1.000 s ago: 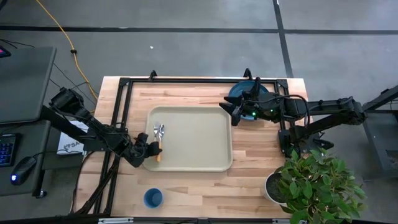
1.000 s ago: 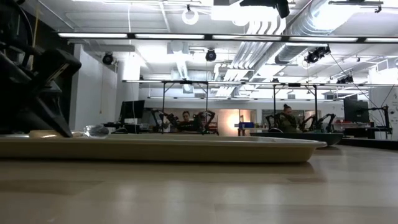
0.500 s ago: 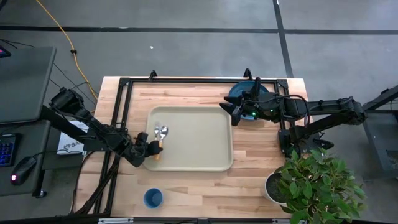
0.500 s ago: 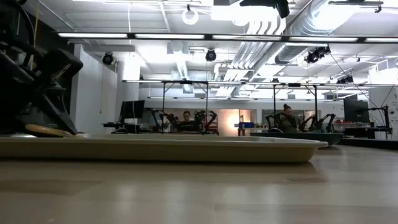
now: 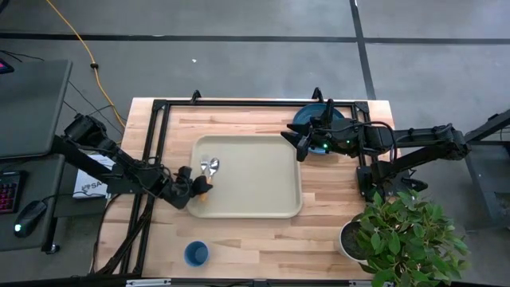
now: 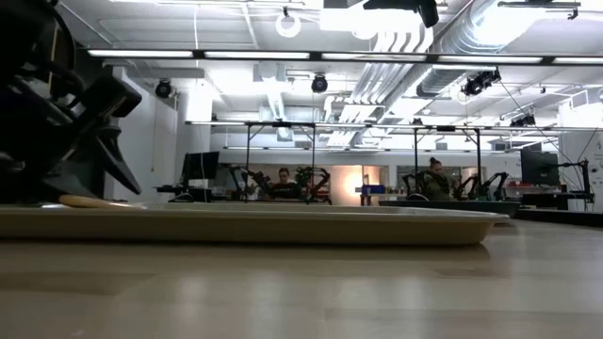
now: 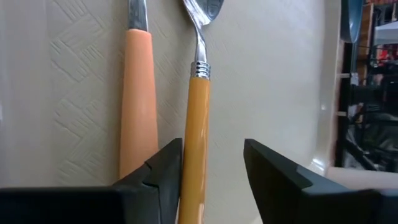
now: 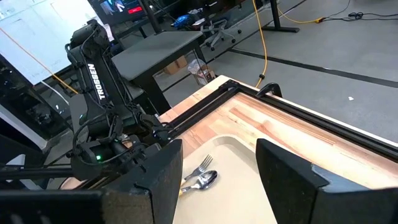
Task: Pick and place plate/cup/fork/spoon on tray
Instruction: Put the yellow spoon to the right of the orange fork on the gray serving tray
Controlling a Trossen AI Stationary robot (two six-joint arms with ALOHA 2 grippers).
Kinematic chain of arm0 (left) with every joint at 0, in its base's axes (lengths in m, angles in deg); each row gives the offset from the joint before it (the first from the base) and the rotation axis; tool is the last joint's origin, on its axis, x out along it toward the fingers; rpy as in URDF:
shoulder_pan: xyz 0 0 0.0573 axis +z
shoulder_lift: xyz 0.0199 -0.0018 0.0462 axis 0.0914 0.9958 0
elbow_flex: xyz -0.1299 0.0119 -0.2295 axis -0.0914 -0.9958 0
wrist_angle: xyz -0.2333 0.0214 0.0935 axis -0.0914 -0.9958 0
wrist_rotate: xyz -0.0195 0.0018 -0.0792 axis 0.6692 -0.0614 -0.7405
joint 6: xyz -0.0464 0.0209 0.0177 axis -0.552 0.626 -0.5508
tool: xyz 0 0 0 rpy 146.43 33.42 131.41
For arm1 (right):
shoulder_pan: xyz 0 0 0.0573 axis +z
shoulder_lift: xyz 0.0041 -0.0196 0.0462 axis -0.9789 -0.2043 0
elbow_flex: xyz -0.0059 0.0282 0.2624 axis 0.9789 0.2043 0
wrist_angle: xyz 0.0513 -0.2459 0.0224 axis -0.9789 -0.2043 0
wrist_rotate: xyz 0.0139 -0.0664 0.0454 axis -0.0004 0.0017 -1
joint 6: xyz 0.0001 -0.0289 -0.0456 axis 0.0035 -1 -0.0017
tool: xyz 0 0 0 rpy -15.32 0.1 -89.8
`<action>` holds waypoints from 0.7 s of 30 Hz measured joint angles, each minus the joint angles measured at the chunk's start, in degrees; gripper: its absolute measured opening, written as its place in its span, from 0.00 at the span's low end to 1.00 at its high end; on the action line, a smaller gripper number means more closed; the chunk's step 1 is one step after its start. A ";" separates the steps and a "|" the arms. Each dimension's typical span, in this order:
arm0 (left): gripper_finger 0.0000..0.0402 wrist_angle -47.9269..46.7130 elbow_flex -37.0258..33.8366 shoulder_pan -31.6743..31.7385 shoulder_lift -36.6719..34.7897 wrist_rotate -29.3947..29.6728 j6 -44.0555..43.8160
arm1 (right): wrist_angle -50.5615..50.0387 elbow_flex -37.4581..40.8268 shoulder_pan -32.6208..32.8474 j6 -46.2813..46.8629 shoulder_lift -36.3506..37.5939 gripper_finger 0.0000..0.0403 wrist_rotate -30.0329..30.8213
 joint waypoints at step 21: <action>0.41 5.32 0.09 5.75 -0.11 -4.82 3.17 | 0.00 0.01 -0.01 -0.08 -0.01 0.48 -0.04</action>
